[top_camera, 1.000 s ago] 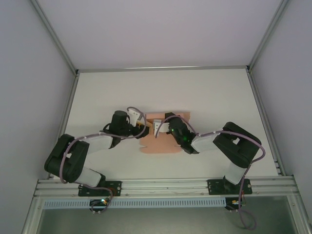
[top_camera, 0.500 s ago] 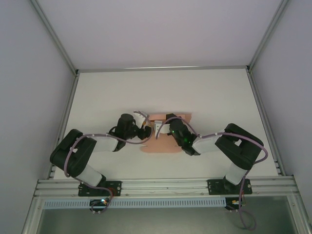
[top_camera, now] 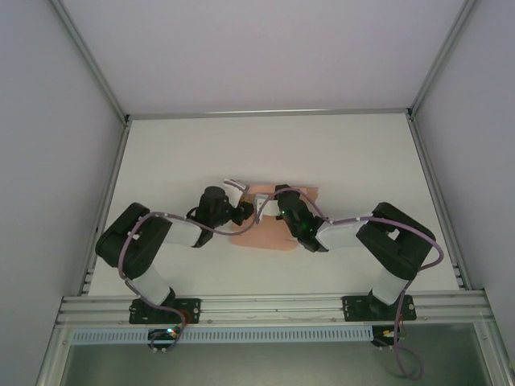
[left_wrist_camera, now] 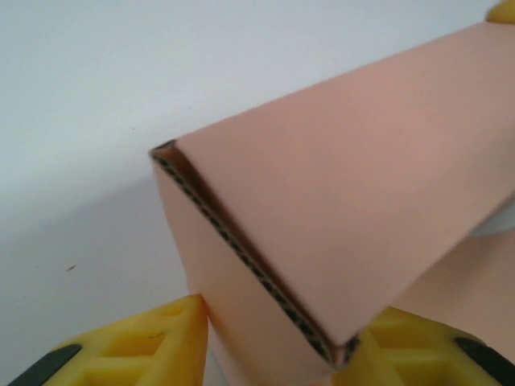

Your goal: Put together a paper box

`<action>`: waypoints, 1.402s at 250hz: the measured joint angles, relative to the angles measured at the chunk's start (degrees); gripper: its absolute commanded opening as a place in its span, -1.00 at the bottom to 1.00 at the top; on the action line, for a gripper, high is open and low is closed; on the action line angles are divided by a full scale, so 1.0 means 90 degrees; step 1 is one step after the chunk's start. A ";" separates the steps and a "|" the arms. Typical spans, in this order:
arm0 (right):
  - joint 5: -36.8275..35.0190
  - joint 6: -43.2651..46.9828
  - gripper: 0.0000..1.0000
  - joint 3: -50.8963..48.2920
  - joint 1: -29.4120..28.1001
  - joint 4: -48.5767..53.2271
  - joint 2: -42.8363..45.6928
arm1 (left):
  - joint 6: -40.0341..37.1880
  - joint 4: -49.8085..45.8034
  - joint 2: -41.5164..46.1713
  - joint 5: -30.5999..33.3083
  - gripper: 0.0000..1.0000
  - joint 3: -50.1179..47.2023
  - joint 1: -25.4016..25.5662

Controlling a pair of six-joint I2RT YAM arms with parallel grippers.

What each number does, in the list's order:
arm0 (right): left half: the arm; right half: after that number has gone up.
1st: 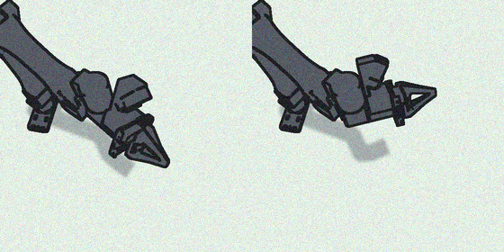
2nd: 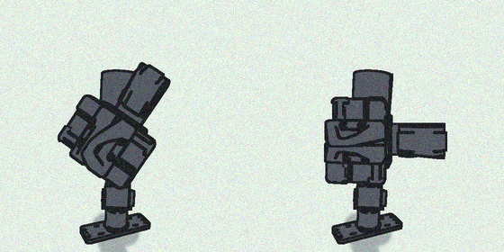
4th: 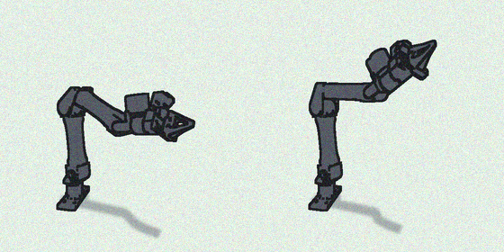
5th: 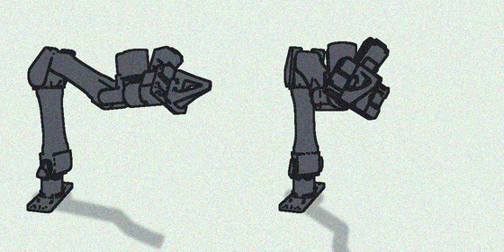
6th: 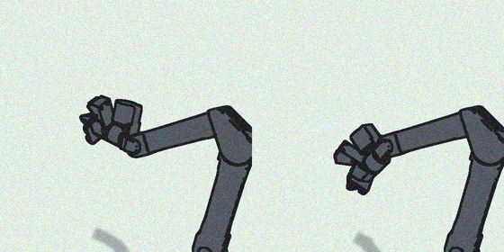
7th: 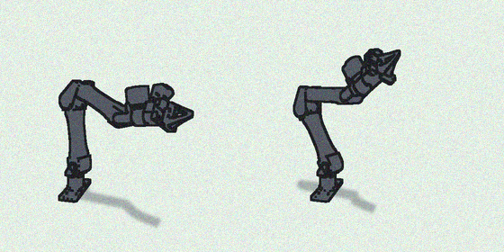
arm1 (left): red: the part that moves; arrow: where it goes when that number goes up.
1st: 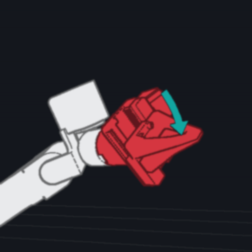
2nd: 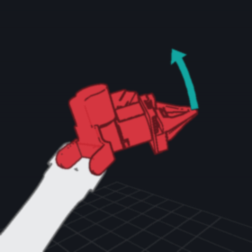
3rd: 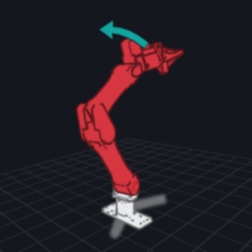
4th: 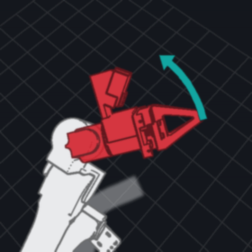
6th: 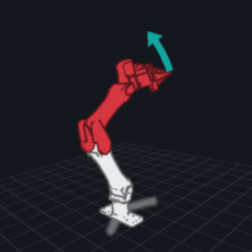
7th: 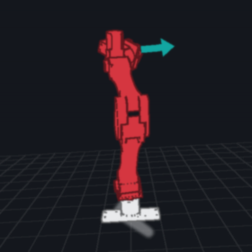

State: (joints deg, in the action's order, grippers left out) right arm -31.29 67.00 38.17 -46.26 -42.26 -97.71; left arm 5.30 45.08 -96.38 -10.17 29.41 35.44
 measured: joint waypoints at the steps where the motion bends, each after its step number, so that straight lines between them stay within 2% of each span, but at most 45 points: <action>1: -0.0005 -0.0007 -1.00 0.0005 0.0002 0.0017 0.0000 | 0.0019 0.0022 -0.0010 0.0005 -0.41 0.0000 0.0000; 46: -0.0058 -0.0160 -1.00 0.0143 0.0063 0.0277 0.0000 | 0.0202 0.0646 -0.0308 0.0610 -1.00 0.0000 0.0112; 100: -0.0061 -0.0304 -1.00 0.0245 0.0090 0.0461 -0.0007 | 0.0483 0.0313 -0.0308 0.2033 -1.00 0.0189 0.0593; 139: -0.0002 -0.0432 -1.00 0.0350 0.0102 0.0578 -0.0049 | 0.0988 -0.0070 -0.0308 0.3288 -1.00 0.0350 0.1005; 175: 0.0046 -0.0493 -1.00 0.0430 0.0102 0.0583 -0.0109 | 0.1542 -0.0738 -0.0311 0.4167 -1.00 0.0673 0.1251; 211: 0.0049 -0.0517 -1.00 0.0476 0.0126 0.0610 -0.0146 | 0.2023 -0.1273 -0.0483 0.4828 -1.00 0.1049 0.1440; 244: 0.0058 -0.0549 -1.00 0.0503 0.0153 0.0646 -0.0163 | 0.2254 -0.1661 -0.0537 0.5088 -1.00 0.1277 0.1513; 261: 0.0073 -0.0568 -1.00 0.0505 0.0153 0.0651 -0.0163 | 0.2191 -0.1530 -0.0537 0.5066 -0.66 0.1222 0.1513; 283: 0.0090 -0.0576 -1.00 0.0512 0.0146 0.0692 -0.0158 | 0.2035 -0.0911 -0.0537 0.4966 -0.33 0.0882 0.1447; 351: 0.0151 -0.0590 -1.00 0.0539 0.0112 0.0767 -0.0138 | 0.1603 -0.0085 -0.0447 0.4534 0.13 0.0342 0.1156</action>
State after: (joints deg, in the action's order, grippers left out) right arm -29.93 61.69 43.03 -45.25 -35.35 -98.96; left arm 19.73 44.31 -100.40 30.63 32.49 45.84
